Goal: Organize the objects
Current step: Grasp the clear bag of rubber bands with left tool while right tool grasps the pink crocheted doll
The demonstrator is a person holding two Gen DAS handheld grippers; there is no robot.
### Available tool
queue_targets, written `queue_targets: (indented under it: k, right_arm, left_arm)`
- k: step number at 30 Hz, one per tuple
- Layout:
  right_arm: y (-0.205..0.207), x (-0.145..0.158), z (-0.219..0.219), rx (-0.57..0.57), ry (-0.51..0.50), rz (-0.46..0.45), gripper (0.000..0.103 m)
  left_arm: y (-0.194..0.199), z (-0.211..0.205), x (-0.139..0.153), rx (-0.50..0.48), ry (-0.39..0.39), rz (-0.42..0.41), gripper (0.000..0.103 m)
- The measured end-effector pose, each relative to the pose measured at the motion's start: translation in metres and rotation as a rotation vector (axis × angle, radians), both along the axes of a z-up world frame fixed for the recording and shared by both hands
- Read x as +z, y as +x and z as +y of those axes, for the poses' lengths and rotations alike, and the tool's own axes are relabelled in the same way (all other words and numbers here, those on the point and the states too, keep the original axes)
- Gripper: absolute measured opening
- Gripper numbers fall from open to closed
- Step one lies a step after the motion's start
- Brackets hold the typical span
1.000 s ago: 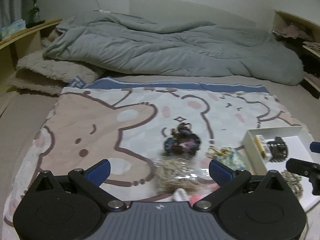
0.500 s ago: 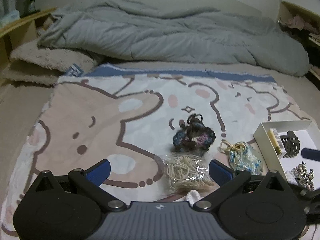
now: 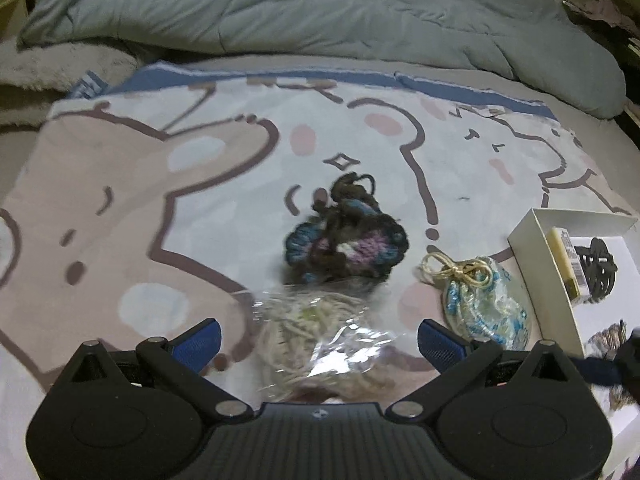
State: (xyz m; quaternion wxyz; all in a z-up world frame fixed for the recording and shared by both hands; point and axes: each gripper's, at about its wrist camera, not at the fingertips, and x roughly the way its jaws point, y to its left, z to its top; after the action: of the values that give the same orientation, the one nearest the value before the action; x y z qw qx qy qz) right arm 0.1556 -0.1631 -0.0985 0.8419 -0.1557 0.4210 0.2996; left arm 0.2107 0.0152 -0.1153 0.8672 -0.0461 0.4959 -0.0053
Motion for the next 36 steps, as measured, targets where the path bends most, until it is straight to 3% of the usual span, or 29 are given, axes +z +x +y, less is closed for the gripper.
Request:
queue_targets:
  k: [4, 9, 14, 16, 18, 21, 24, 30, 36]
  right_arm:
    - [-0.001, -0.004, 0.004, 0.054, 0.001, 0.018, 0.069]
    - [0.001, -0.009, 0.009, 0.107, 0.021, 0.062, 0.055]
    - [0.004, -0.015, 0.014, 0.129, 0.001, 0.063, 0.052]
    - [0.006, -0.014, 0.013, 0.124, 0.012, 0.057, 0.046]
    - [0.008, -0.014, 0.013, 0.123, 0.015, 0.051, 0.042]
    - [0.005, -0.015, 0.015, 0.151, -0.003, 0.037, 0.035]
    - [0.004, -0.013, 0.017, 0.155, -0.015, 0.024, 0.025]
    - [0.005, -0.005, 0.011, 0.132, 0.029, 0.062, 0.022]
    - [-0.003, 0.012, 0.007, 0.092, 0.057, 0.04, 0.018]
  left_arm:
    - [0.012, -0.007, -0.011, 0.007, -0.026, 0.039, 0.103]
    - [0.021, -0.007, -0.026, 0.024, 0.007, 0.089, 0.103]
    - [0.025, 0.003, -0.036, 0.068, -0.001, 0.116, 0.103]
    - [0.027, 0.006, -0.037, 0.083, -0.02, 0.122, 0.101]
    - [0.028, 0.008, -0.04, 0.087, -0.035, 0.142, 0.094]
    - [0.029, 0.008, -0.042, 0.099, 0.005, 0.165, 0.08]
    - [0.027, 0.012, -0.04, 0.116, -0.008, 0.156, 0.075]
    - [0.018, 0.021, -0.026, 0.138, -0.054, 0.129, 0.07]
    - [0.0, 0.025, -0.002, 0.121, -0.057, 0.069, 0.069]
